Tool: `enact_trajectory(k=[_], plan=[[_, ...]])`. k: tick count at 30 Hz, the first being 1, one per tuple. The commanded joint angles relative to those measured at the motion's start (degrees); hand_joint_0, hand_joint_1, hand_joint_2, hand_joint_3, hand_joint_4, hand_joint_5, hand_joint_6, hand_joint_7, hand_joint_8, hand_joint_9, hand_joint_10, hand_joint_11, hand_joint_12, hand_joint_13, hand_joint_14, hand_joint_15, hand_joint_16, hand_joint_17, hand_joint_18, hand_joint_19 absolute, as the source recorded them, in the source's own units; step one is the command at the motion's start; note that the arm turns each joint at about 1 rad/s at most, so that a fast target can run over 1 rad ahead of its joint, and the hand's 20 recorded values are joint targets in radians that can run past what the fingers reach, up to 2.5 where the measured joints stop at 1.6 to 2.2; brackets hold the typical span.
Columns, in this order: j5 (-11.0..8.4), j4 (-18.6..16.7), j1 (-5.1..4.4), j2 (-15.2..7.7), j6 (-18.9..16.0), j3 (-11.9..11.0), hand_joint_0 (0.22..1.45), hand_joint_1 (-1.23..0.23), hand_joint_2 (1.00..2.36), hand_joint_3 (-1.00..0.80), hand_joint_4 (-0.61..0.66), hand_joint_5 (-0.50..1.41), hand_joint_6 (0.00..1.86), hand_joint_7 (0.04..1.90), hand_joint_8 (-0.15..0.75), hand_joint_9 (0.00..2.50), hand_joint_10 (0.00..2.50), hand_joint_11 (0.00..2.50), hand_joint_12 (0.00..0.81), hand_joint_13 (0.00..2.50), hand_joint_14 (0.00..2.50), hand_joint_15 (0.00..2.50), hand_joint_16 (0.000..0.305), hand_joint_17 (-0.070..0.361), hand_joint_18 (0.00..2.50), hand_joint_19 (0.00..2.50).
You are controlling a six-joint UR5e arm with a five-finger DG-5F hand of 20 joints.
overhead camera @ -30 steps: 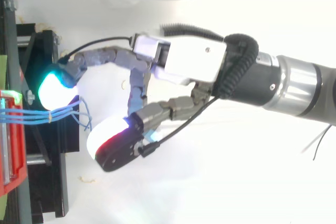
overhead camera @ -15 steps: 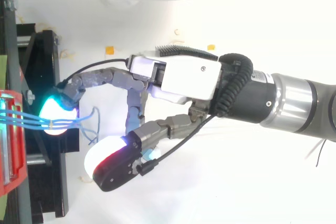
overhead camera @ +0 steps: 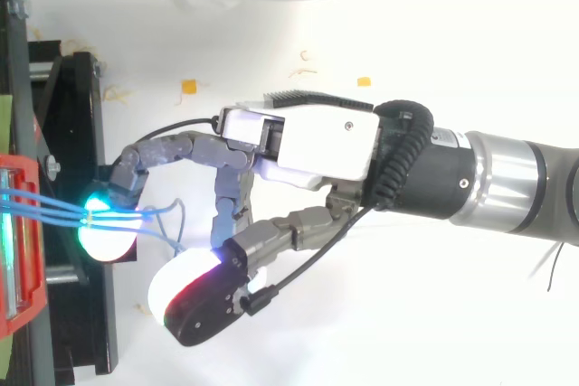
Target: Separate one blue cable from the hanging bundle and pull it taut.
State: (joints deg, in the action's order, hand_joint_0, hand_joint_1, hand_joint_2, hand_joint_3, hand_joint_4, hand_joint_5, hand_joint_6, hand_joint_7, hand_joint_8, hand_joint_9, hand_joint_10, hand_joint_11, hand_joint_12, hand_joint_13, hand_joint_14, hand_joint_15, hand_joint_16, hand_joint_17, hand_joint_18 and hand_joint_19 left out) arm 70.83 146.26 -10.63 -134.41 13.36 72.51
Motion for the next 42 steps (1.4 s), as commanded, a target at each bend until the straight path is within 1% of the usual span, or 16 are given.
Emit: enact_trajectory(k=[1, 6, 8, 10, 15, 16, 17, 21, 25, 29, 30, 31, 33, 34, 37, 42], plan=[[0.01, 0.0, -0.01, -0.1, -0.2, 0.0, 0.39, -0.51, 1.0, -0.5, 0.37, -0.04, 0.5, 0.97, 0.312, 1.62, 0.02, 0.77, 0.429, 1.58, 0.02, 0.85, 0.077, 0.173, 1.56, 0.42], [0.01, 0.3, 0.08, 0.0, -0.3, -0.8, 0.39, -0.5, 1.0, -0.5, 0.37, -0.01, 0.5, 0.98, 0.295, 1.68, 0.02, 0.77, 0.419, 1.6, 0.02, 0.85, 0.075, 0.17, 1.56, 0.44], [0.45, 0.3, -0.01, -0.1, -0.4, -1.3, 0.39, -0.5, 1.0, -0.5, 0.36, 0.01, 0.5, 0.99, 0.276, 1.73, 0.02, 0.77, 0.417, 1.61, 0.02, 0.86, 0.074, 0.166, 1.57, 0.44], [0.71, 0.4, 0.26, 0.0, -1.6, -1.6, 0.4, -0.47, 1.0, -0.5, 0.35, 0.03, 0.5, 0.99, 0.256, 1.75, 0.02, 0.74, 0.409, 1.64, 0.02, 0.86, 0.073, 0.165, 1.59, 0.45], [0.62, 0.4, 0.35, 0.0, -3.3, -1.7, 0.41, -0.44, 1.0, -0.5, 0.32, 0.07, 0.5, 0.98, 0.215, 1.9, 0.03, 0.69, 0.395, 1.69, 0.02, 0.87, 0.073, 0.163, 1.62, 0.45], [0.71, 0.4, 0.43, -0.1, -3.4, -1.7, 0.42, -0.39, 1.0, -0.5, 0.31, 0.07, 0.5, 0.98, 0.204, 1.91, 0.02, 0.65, 0.378, 1.7, 0.02, 0.86, 0.071, 0.16, 1.61, 0.47], [0.71, 0.4, 0.52, 0.0, -3.7, -1.6, 0.42, -0.39, 1.0, -0.5, 0.3, 0.08, 0.51, 0.99, 0.206, 1.94, 0.02, 0.65, 0.379, 1.7, 0.02, 0.87, 0.071, 0.159, 1.61, 0.46], [0.45, 0.4, 0.61, 0.0, -3.7, -1.6, 0.47, -0.2, 1.0, -0.5, 0.26, 0.1, 0.51, 1.03, 0.193, 2.01, 0.02, 0.62, 0.351, 1.73, 0.02, 0.89, 0.065, 0.146, 1.59, 0.5], [0.45, 0.4, 0.61, 0.0, -3.7, -1.6, 0.47, -0.13, 1.0, -0.5, 0.23, 0.1, 0.51, 1.05, 0.2, 2.03, 0.02, 0.59, 0.347, 1.74, 0.02, 0.9, 0.066, 0.148, 1.59, 0.51], [0.36, 0.4, 0.61, 0.0, -3.8, -1.6, 0.44, -0.05, 1.0, -0.5, 0.25, 0.11, 0.51, 1.07, 0.2, 2.05, 0.02, 0.56, 0.362, 1.77, 0.02, 0.88, 0.07, 0.158, 1.63, 0.5], [-0.08, 0.4, 0.61, 0.0, -4.0, -1.7, 0.38, 0.0, 1.0, -0.5, 0.27, 0.11, 0.51, 1.08, 0.211, 2.07, 0.02, 0.51, 0.383, 1.8, 0.02, 0.85, 0.077, 0.174, 1.7, 0.47], [-0.43, 0.4, 0.61, 0.0, -4.0, -1.7, 0.36, 0.02, 1.0, -0.5, 0.28, 0.11, 0.51, 1.09, 0.218, 2.08, 0.02, 0.49, 0.396, 1.81, 0.02, 0.84, 0.081, 0.183, 1.73, 0.45], [-1.31, 0.4, 0.61, -0.1, -4.1, -1.6, 0.33, 0.02, 1.0, -0.5, 0.31, 0.11, 0.51, 1.11, 0.23, 2.07, 0.02, 0.44, 0.406, 1.83, 0.02, 0.81, 0.085, 0.19, 1.76, 0.44], [-2.54, 0.4, 0.61, -0.1, -4.4, -1.6, 0.32, 0.03, 1.0, -0.5, 0.32, 0.11, 0.51, 1.11, 0.235, 2.08, 0.02, 0.44, 0.413, 1.83, 0.02, 0.81, 0.086, 0.193, 1.77, 0.44], [-4.21, 0.4, 0.61, -0.1, -4.7, -1.7, 0.31, 0.04, 1.0, -0.5, 0.33, 0.11, 0.51, 1.11, 0.243, 2.07, 0.02, 0.42, 0.418, 1.83, 0.02, 0.81, 0.087, 0.195, 1.77, 0.44], [-4.39, 0.3, 0.61, 0.0, -4.7, -2.0, 0.32, -0.02, 1.0, -0.5, 0.33, 0.11, 0.51, 1.11, 0.247, 2.04, 0.01, 0.36, 0.413, 1.81, 0.02, 0.79, 0.086, 0.193, 1.75, 0.45]])
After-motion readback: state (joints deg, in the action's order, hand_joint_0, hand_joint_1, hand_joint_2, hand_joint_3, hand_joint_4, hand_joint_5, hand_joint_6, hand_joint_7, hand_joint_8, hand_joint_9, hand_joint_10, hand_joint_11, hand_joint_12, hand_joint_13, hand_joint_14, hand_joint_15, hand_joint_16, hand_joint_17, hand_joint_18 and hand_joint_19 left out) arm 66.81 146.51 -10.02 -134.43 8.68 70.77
